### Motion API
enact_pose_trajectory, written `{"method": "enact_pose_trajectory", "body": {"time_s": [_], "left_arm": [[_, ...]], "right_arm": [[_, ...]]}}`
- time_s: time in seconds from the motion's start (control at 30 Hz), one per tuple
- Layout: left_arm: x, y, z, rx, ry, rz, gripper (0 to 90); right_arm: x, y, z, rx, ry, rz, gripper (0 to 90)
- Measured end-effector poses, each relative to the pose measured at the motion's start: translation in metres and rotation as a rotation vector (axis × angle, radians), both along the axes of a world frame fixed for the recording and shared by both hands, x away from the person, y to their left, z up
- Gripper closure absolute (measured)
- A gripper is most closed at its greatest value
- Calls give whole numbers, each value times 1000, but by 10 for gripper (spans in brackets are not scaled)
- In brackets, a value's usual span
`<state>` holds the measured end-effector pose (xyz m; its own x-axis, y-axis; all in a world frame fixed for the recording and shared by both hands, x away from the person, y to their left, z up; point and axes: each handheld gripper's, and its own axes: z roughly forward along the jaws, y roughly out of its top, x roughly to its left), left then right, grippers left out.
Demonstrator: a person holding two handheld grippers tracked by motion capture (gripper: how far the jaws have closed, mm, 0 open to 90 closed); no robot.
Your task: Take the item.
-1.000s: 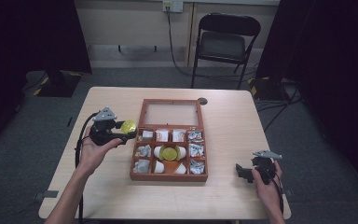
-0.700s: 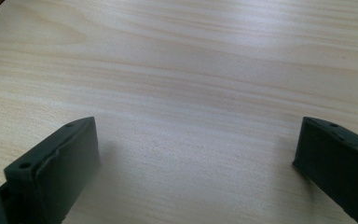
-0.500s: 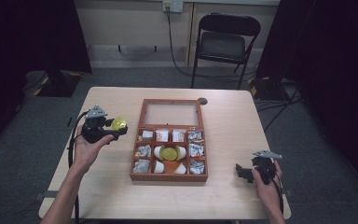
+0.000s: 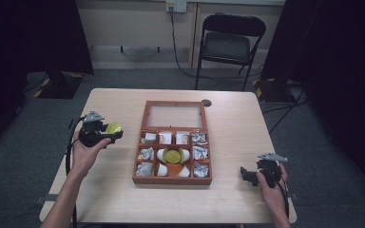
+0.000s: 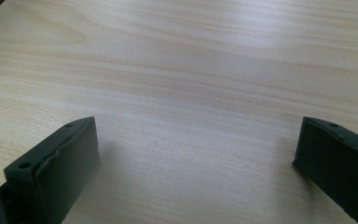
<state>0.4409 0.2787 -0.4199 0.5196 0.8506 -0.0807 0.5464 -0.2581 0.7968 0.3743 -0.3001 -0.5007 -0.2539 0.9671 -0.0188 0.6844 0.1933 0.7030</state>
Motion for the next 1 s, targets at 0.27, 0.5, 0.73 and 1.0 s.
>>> {"method": "enact_pose_trajectory", "body": {"time_s": [0.27, 0.5, 0.73, 1.0], "left_arm": [[3, 6, -14, 24, 18, 14, 380], [7, 11, -28, 48, 56, 18, 380], [13, 13, -43, 58, 104, 13, 379], [15, 6, -53, 90, 124, 11, 379]], "right_arm": [[0, 0, 0, 1, 1, -1, 0], [0, 0, 0, 0, 1, -1, 0], [0, 0, 0, 1, 1, -1, 0], [0, 0, 0, -2, 0, -1, 0]]}}
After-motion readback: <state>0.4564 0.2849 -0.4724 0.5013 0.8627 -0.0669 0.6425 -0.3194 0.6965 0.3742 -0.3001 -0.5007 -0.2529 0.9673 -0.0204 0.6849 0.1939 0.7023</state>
